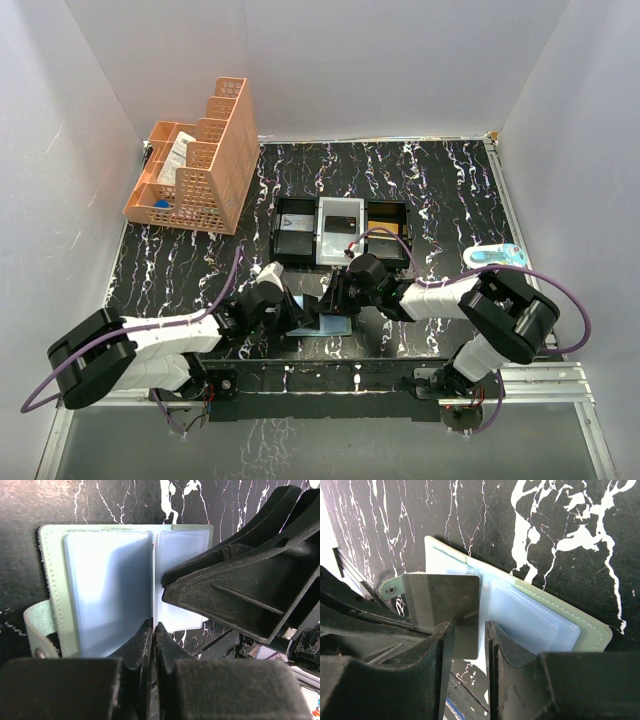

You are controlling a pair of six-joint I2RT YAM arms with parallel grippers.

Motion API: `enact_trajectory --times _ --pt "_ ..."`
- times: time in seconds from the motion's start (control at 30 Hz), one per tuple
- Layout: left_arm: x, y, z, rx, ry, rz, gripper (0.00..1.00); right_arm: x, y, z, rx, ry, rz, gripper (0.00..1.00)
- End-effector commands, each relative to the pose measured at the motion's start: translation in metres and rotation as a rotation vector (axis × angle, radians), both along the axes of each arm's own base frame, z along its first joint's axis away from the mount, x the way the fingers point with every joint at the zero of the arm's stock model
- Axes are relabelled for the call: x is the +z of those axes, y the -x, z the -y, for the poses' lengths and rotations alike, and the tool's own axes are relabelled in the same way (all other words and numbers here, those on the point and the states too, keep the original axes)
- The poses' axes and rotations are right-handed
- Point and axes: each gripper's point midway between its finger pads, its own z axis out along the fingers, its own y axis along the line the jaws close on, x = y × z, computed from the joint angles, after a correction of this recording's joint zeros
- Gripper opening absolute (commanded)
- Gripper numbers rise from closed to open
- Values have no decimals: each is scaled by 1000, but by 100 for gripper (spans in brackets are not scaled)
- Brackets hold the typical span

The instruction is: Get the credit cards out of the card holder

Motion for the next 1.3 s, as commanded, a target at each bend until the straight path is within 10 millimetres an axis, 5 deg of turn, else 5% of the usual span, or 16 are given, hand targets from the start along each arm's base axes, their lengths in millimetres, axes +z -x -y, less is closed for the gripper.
enact_trajectory --times 0.0,0.33,0.47,0.63,1.27 --pt "8 -7 -16 61 -43 37 0 -4 0 9 13 54 40 31" --pt "35 -12 -39 97 -80 124 0 73 -7 6 33 -81 239 44" --pt "68 -11 -26 32 63 229 0 89 0 6 49 -153 279 60" --pt "85 -8 -28 -15 93 287 0 100 -2 15 -15 -201 327 71" --pt "144 22 -10 -361 496 332 0 166 36 12 112 -585 488 75"
